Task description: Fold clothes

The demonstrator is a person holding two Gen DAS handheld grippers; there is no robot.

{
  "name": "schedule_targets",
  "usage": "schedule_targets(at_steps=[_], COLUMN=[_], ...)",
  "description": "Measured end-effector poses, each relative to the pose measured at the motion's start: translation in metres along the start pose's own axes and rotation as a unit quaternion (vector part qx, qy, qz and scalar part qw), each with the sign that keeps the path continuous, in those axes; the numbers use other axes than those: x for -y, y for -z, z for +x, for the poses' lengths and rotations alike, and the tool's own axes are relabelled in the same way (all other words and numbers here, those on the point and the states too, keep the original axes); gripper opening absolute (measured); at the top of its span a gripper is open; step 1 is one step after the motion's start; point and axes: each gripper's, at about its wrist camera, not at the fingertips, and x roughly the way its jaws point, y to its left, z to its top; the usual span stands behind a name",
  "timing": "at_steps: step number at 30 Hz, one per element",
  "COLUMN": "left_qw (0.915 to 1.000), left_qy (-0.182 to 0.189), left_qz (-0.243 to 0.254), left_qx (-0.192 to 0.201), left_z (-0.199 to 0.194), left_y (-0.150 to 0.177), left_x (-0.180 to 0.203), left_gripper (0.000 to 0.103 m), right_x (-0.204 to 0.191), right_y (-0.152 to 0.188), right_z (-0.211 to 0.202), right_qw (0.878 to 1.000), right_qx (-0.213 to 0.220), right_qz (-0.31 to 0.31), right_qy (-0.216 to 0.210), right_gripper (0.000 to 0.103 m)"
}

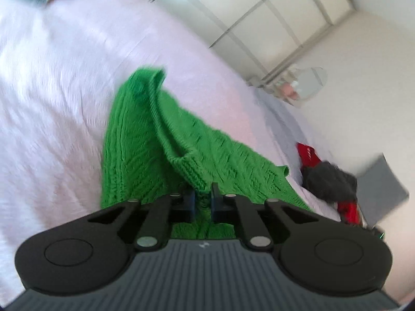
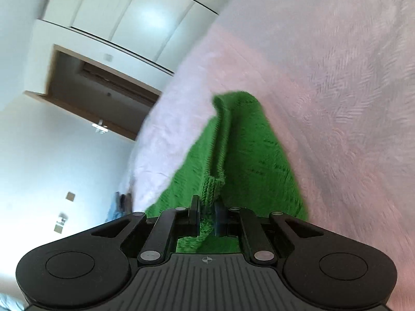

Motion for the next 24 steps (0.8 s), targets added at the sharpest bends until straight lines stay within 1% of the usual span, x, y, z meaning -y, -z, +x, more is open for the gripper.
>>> schedule_targets(at_steps=[3, 5, 8, 11, 14, 17, 21, 24], left_qw=[0.9998, 0.9997, 0.9995, 0.9997, 0.9997, 0.9995, 0.9993, 0.9989], left_qy=[-0.004, -0.008, -0.012, -0.01, -0.015, -0.029, -0.033, -0.043], left_qz=[-0.014, -0.023, -0.029, -0.015, -0.004, -0.004, 0.002, 0.019], left_qx=[-0.011, -0.009, 0.004, 0.017, 0.019, 0.01, 0.014, 0.009], left_z=[-0.016, -0.019, -0.022, -0.031, -0.035, -0.032, -0.031, -0.037], left_y=[0.022, 0.033, 0.042, 0.045, 0.049, 0.057, 0.065, 0.065], left_x=[-0.008, -0.012, -0.012, -0.006, -0.005, -0.011, -0.01, -0.005], left_gripper=[0.007, 0.007, 0.007, 0.007, 0.007, 0.008, 0.009, 0.012], right_x=[0.012, 0.021, 0.025, 0.016, 0.017, 0.023, 0.034, 0.027], right_y=[0.019, 0.028, 0.034, 0.036, 0.039, 0.042, 0.049, 0.051], right_z=[-0.006, -0.008, -0.015, -0.025, -0.029, -0.027, -0.023, -0.023], right_qw=[0.999, 0.999, 0.999, 0.999, 0.999, 0.999, 0.998, 0.998], right_qx=[-0.007, -0.006, 0.007, 0.021, 0.024, 0.017, 0.015, 0.019], right_qz=[0.022, 0.029, 0.039, 0.026, 0.02, 0.025, 0.03, 0.008], right_qy=[0.024, 0.034, 0.019, 0.007, 0.008, 0.028, 0.048, 0.067], right_gripper=[0.008, 0.008, 0.008, 0.008, 0.008, 0.008, 0.008, 0.009])
